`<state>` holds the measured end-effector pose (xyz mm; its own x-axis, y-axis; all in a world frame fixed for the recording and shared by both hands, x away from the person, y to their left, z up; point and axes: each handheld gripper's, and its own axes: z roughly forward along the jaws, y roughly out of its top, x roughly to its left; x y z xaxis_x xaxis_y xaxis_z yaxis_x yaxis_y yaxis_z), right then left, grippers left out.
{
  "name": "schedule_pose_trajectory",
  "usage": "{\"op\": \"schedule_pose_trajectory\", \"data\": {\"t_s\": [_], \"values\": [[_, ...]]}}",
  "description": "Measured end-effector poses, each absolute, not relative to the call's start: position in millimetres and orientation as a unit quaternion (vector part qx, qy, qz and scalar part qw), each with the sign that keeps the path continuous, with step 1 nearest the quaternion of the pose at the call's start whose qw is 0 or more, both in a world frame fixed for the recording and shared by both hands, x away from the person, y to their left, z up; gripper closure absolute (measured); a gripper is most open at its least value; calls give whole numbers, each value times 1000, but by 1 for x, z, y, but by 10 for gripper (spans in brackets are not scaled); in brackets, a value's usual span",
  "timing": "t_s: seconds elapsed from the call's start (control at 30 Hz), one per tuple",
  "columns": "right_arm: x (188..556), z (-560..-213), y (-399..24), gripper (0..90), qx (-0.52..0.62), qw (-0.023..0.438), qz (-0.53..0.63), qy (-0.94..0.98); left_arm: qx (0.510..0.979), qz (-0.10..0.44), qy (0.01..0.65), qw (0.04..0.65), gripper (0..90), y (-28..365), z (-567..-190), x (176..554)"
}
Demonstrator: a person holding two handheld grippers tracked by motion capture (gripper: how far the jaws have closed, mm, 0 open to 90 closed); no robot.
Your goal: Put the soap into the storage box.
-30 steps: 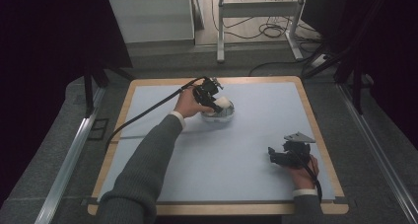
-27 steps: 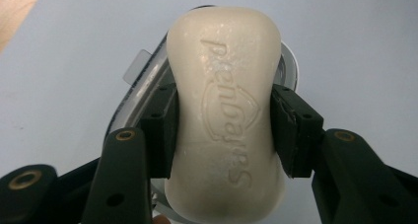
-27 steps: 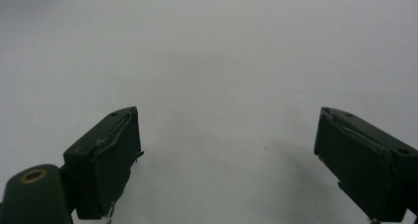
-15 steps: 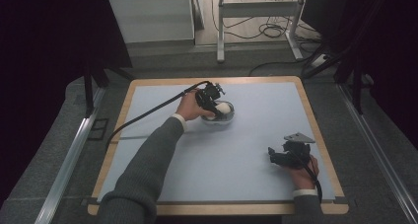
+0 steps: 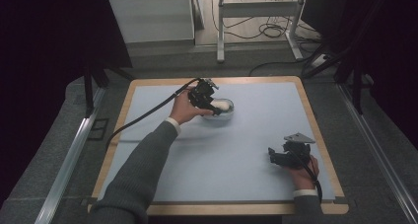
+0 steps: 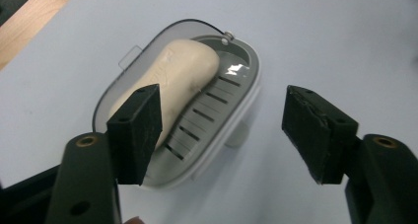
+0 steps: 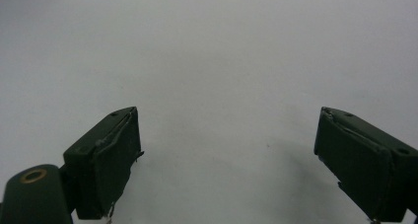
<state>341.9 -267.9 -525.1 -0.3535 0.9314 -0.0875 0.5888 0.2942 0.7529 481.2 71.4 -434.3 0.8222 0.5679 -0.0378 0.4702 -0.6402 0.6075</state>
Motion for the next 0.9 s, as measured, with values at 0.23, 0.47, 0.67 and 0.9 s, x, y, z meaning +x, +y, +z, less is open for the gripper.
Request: {"op": "schedule_pose_trajectory", "data": {"t_s": [0.23, 0.47, 0.67, 0.9], "values": [[340, -521, -266, 101, 499, 266, 333, 755, 879, 94, 302, 356, 270, 103, -435, 450], [339, -520, -262, 101, 487, 269, 337, 759, 861, 102, 325, 378, 253, 140, -449, 415], [338, -520, -261, 101, 487, 268, 337, 760, 845, 101, 358, 384, 251, 172, -467, 382], [338, -520, -259, 101, 486, 269, 335, 761, 830, 114, 402, 369, 251, 213, -506, 345]]}}
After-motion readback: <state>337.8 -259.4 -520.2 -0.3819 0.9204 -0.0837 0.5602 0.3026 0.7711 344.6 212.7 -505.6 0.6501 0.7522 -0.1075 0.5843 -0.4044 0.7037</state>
